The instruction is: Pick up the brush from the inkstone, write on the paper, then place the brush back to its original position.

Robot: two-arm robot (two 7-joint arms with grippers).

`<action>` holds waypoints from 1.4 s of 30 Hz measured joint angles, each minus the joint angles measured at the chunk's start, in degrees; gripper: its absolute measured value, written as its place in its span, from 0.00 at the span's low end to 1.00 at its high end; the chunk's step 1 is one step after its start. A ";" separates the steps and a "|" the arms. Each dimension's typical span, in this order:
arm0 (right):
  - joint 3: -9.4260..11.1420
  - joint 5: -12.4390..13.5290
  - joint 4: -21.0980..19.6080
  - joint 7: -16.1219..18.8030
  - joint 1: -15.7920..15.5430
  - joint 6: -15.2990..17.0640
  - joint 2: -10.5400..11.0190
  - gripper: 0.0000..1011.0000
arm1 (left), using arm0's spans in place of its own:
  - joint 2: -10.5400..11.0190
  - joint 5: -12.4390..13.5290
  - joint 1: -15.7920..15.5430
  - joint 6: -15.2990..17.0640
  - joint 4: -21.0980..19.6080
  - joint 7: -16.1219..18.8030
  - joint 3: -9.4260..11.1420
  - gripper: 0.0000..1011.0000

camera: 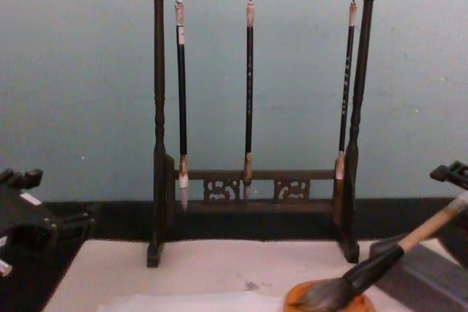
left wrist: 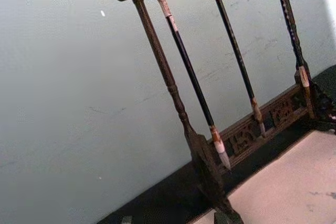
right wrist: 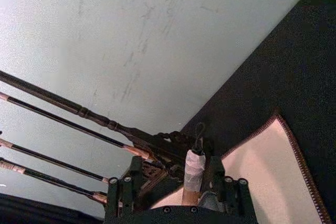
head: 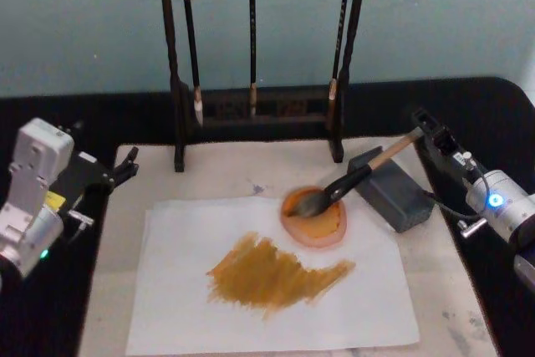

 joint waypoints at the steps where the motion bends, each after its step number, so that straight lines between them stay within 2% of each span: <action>1: 0.01 0.00 -0.01 -0.01 0.00 0.01 0.00 0.81 | 0.00 0.00 0.00 0.00 0.00 0.00 0.00 1.00; 11: 0.06 0.00 -0.09 -0.12 -0.06 0.07 0.00 0.47 | 0.00 0.00 0.00 0.00 0.00 0.00 0.00 1.00; 15: 0.09 0.00 -0.12 -0.15 -0.07 0.08 0.00 0.38 | 0.00 0.00 -0.01 0.00 0.00 0.00 0.00 1.00; 19: 0.11 0.00 -0.14 -0.18 -0.10 0.09 0.00 0.21 | 0.00 0.00 -0.01 0.00 0.00 0.00 0.00 1.00; 22: 0.11 0.00 -0.15 -0.20 -0.11 0.09 0.00 0.17 | 0.00 0.00 0.00 0.00 0.00 0.00 0.00 1.00; 35: -0.26 0.16 -0.45 -0.28 -0.01 -0.03 0.33 0.16 | 0.00 0.00 0.00 0.00 0.00 0.00 0.00 1.00; 42: -0.76 1.75 -2.13 -0.59 0.51 0.48 1.41 0.16 | 0.00 0.00 0.00 0.00 0.00 0.00 0.00 1.00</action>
